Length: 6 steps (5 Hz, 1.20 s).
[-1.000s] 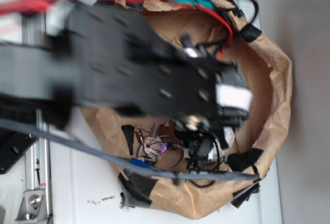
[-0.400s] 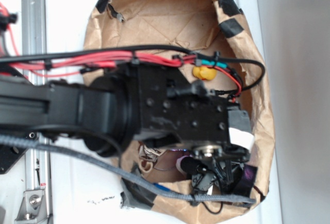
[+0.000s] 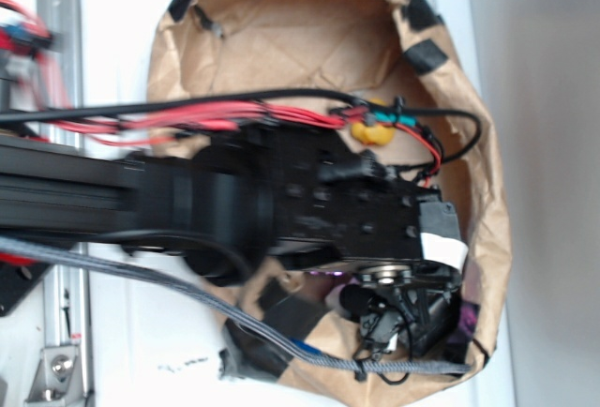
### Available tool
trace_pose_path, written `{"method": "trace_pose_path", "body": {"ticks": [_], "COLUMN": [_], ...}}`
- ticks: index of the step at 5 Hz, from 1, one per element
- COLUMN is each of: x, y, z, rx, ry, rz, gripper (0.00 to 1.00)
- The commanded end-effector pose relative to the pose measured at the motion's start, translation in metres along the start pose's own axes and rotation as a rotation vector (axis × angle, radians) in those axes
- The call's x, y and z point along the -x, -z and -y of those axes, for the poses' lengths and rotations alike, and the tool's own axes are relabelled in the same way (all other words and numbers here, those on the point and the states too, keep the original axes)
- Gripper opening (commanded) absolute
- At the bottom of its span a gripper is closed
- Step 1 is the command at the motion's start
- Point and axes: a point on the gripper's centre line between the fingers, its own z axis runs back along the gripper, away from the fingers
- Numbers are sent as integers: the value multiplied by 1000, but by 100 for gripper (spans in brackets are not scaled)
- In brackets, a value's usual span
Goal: Grab the white paper.
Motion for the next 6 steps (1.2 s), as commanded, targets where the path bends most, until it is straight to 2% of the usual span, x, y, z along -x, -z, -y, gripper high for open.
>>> {"method": "trace_pose_path", "body": {"ticks": [1,2,3,4,5,6], "x": [-3,1,9,31,51,55], "y": [-9,-27,-49,-97,-139,-172], "z": [10,5,-16,-53,-78,-64], "rx": [-33,-41,-74,-108,-135,-147], "ry": [-6,-31,-98,-194,-276,-323], "rz": [-1,26,52,73,117,125], "gripper": [0,0,0,0,0,0]}}
